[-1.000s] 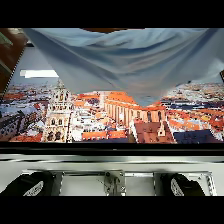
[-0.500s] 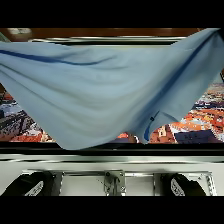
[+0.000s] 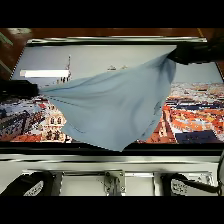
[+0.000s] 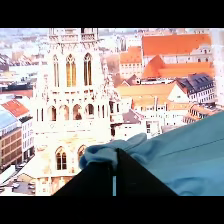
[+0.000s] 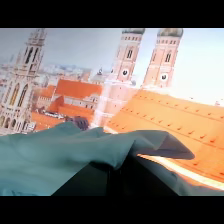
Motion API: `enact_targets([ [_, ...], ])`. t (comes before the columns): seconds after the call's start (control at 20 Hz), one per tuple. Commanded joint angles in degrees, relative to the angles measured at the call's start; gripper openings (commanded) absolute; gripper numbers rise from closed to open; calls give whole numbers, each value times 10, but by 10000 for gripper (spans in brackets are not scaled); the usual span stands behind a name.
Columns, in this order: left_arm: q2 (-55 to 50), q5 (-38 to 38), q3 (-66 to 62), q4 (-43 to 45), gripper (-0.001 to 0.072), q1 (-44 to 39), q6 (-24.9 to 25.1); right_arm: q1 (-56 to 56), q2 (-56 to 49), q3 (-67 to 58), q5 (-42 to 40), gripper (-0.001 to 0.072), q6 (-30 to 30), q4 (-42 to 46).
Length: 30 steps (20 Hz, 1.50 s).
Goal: Fold the shirts.
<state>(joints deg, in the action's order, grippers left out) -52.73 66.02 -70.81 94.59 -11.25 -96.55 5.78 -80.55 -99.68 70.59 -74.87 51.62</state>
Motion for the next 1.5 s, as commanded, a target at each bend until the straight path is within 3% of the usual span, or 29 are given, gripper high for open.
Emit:
enact_targets([
  [0.0, -78, -108, 76, -32, 36, 2, -24, -39, -97, -1, -138, 70, -2, -31],
  [0.15, -172, -160, 76, -74, 36, 2, -24, -73, -147, 0, -214, 70, -39, -31],
  [0.45, -292, -153, 76, -201, 48, 3, -23, -116, -223, 0, -128, 71, -120, -4],
  [0.5, -292, -144, 75, -200, 162, 7, -21, -116, -224, -1, -122, 99, -127, -6],
  [0.55, -292, -124, 68, -200, 344, 19, -15, -112, -219, -1, -118, 269, -132, -8],
  [0.6, -292, -90, 53, -200, 511, 39, 3, -105, -210, -1, -107, 606, -137, -7],
  [0.65, -292, -43, 35, -200, 567, 63, 33, -94, -195, -2, -88, 694, -136, -1],
  [0.75, -289, 66, -2, -200, 572, 126, 95, -59, -158, -2, -35, 694, -127, 38],
  [0.85, -274, 137, -1, -202, 662, 194, 117, -16, -122, -2, 58, 692, -125, 115],
  [0.95, -257, 168, 37, -233, 678, 250, 138, 24, -103, 0, 175, 686, -123, 189],
  [1.05, -247, 160, 112, -290, 678, 287, 160, 62, -95, 32, 259, 686, -115, 187],
  [1.25, -248, 58, 256, -388, 678, 283, 197, 94, -65, 169, 221, 686, -115, 112],
  [1.45, -257, -22, 307, -407, 676, 255, 207, 88, -59, 239, 156, 686, -108, 69],
])
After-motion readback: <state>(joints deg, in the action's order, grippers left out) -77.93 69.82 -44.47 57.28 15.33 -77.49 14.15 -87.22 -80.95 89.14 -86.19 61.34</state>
